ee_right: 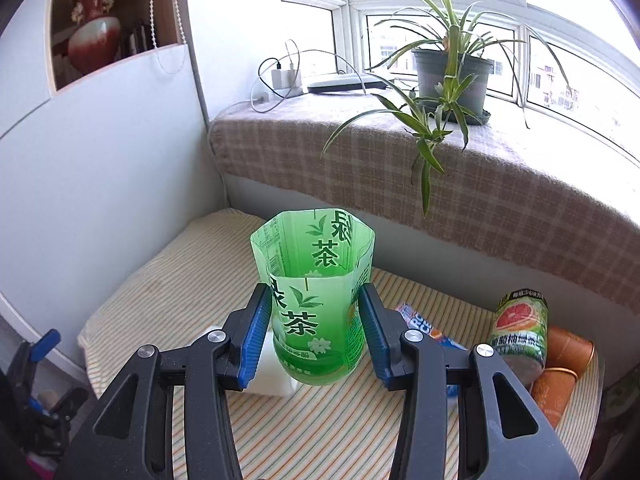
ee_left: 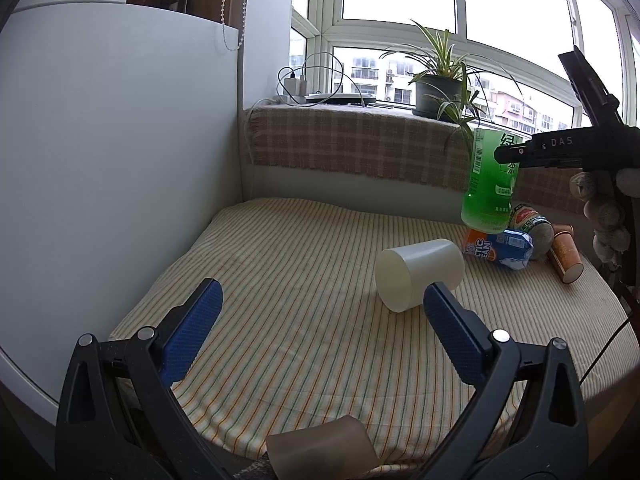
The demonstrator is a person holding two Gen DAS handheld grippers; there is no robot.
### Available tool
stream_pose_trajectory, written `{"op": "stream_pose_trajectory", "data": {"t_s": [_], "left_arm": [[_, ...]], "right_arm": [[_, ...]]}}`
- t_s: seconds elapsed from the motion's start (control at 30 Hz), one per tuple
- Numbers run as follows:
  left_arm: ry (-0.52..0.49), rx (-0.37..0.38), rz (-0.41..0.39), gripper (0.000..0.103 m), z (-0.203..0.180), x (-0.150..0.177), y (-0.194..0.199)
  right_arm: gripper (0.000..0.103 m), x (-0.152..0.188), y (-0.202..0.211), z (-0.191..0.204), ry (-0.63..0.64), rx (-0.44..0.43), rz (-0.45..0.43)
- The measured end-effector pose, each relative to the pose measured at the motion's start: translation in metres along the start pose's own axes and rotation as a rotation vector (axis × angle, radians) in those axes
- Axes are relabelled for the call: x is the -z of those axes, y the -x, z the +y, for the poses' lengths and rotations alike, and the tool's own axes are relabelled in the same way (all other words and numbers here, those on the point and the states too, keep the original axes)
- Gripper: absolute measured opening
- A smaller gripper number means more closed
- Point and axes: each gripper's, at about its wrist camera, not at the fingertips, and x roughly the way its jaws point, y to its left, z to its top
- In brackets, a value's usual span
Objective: Flip cup upright
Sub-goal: 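Lift the green bottle with the right gripper and turn it, then lay the green bottle on its side and open the right gripper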
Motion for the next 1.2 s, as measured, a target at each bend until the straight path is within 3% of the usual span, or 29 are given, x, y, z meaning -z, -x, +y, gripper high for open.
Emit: {"op": "stream_pose_trajectory", "data": {"t_s": [0.23,0.5,0.77,1.2], "left_arm": [[-0.029,0.078,0.002,0.102,-0.020,-0.003,-0.003],[-0.015,0.155,0.070,0.102,-0.032,0.000,-0.014],[-0.001,0.263,0.158,0.102,-0.044,0.002,-0.022],[0.027,0.381,0.295,0.102,-0.048,0.000,-0.043]], "right_arm": [[0.043,0.042,0.044,-0.014,-0.150,-0.091,0.045],[0.043,0.099,0.055,-0.037,-0.347,-0.207,0.169],[0.043,0.129,0.020,-0.047,-0.493,-0.303,0.290],[0.045,0.117,-0.050,-0.060,-0.602,-0.317,0.358]]}}
